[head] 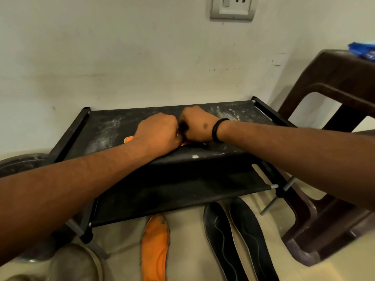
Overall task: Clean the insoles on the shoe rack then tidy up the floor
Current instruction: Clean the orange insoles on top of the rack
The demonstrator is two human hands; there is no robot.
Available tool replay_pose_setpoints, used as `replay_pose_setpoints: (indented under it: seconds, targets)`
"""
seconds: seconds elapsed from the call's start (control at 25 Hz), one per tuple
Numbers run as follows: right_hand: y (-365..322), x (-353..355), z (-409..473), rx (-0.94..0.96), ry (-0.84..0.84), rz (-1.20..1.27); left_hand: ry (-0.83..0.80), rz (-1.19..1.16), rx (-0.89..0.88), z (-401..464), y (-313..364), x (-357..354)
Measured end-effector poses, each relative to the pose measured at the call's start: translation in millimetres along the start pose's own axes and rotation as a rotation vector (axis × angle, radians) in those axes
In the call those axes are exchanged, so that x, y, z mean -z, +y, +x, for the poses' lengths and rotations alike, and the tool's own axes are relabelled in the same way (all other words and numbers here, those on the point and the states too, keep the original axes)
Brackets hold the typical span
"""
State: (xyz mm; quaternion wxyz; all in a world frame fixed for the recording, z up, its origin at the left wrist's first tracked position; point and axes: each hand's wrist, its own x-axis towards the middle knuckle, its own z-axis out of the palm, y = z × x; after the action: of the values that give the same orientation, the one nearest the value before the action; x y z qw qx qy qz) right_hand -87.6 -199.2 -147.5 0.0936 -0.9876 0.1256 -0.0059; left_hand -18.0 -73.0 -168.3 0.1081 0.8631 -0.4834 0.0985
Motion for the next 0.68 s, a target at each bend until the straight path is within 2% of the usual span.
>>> replay_pose_setpoints:
  seconds: [0.08,0.24,0.36,0.68]
  targets:
    - [5,3,3,0.017,0.002,-0.015,-0.003,0.003,-0.005,1,0,0]
    - [27,9,12,-0.165,0.103,-0.127,-0.014,-0.007,-0.022,2,-1,-2]
    - [19,6,17,-0.192,0.112,-0.2,-0.004,-0.012,-0.023,3,-3,-4]
    - [6,0,14,0.022,0.036,-0.011,-0.015,0.0,0.003,1,-1,0]
